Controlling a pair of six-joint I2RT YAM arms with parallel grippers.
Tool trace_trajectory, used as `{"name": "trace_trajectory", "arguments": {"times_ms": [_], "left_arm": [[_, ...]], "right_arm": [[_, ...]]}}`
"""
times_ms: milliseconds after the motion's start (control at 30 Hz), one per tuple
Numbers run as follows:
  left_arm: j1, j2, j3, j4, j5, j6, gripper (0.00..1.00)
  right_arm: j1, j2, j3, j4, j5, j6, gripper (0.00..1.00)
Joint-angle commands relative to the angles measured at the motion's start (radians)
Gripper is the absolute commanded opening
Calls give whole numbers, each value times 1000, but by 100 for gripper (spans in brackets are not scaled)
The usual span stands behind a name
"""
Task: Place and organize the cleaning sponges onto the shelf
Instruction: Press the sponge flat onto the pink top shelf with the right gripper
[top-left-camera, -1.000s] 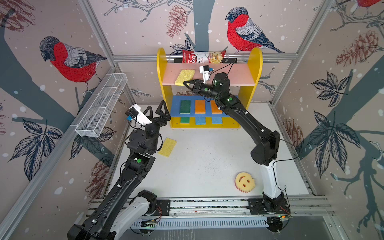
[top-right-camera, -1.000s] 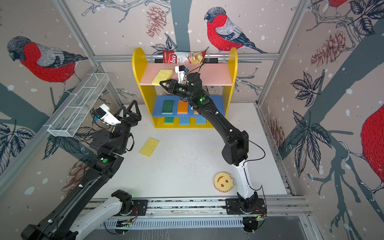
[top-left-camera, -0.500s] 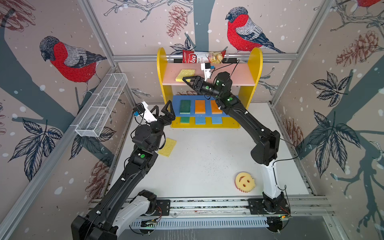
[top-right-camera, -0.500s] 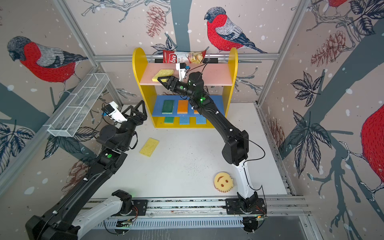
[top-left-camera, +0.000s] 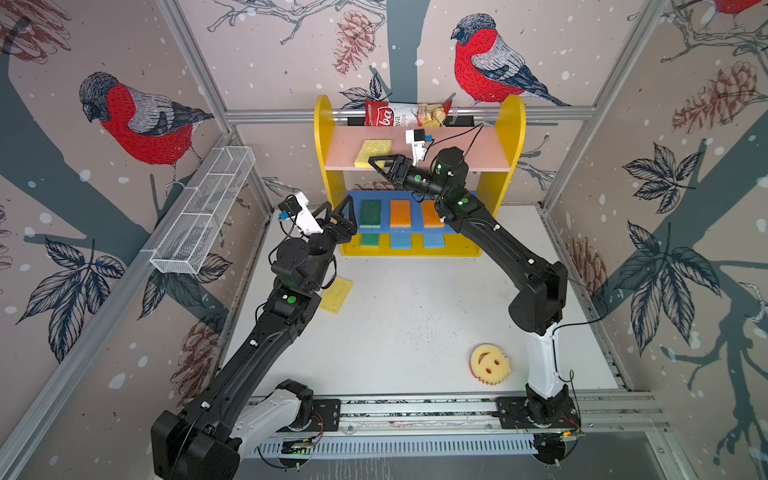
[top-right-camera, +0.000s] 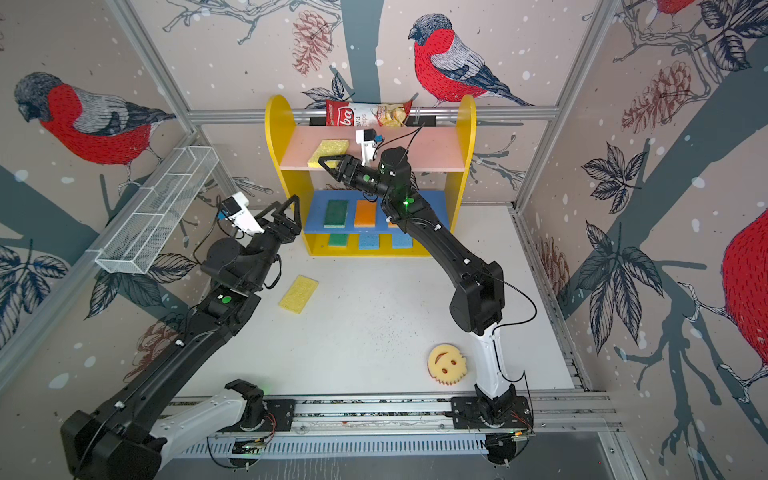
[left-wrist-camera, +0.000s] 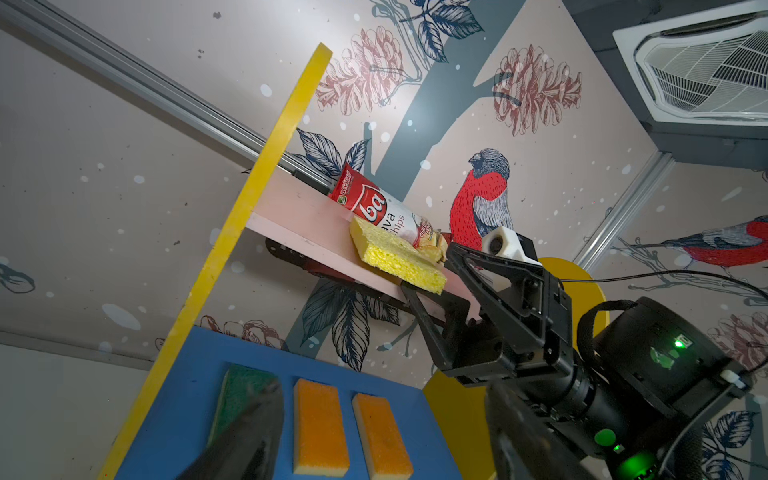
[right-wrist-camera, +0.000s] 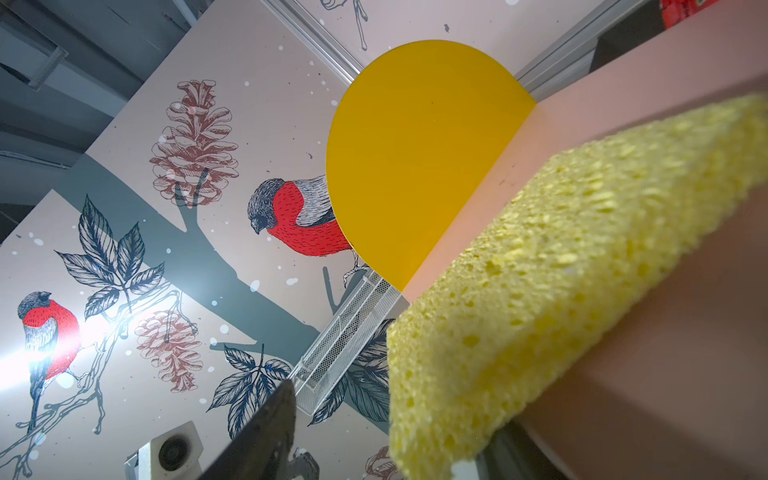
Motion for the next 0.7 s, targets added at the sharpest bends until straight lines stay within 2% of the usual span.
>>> {"name": "trace_trajectory", "arguments": {"times_ms": [0,667], "left_arm": [[2,15,13,62,44,-4,72],[2,13,-6,42,30,-11,72]], "right_arm": [[-3,-13,-28,-49,54,20,65],[-6,-65,-125,-42,63,-4,68]]}}
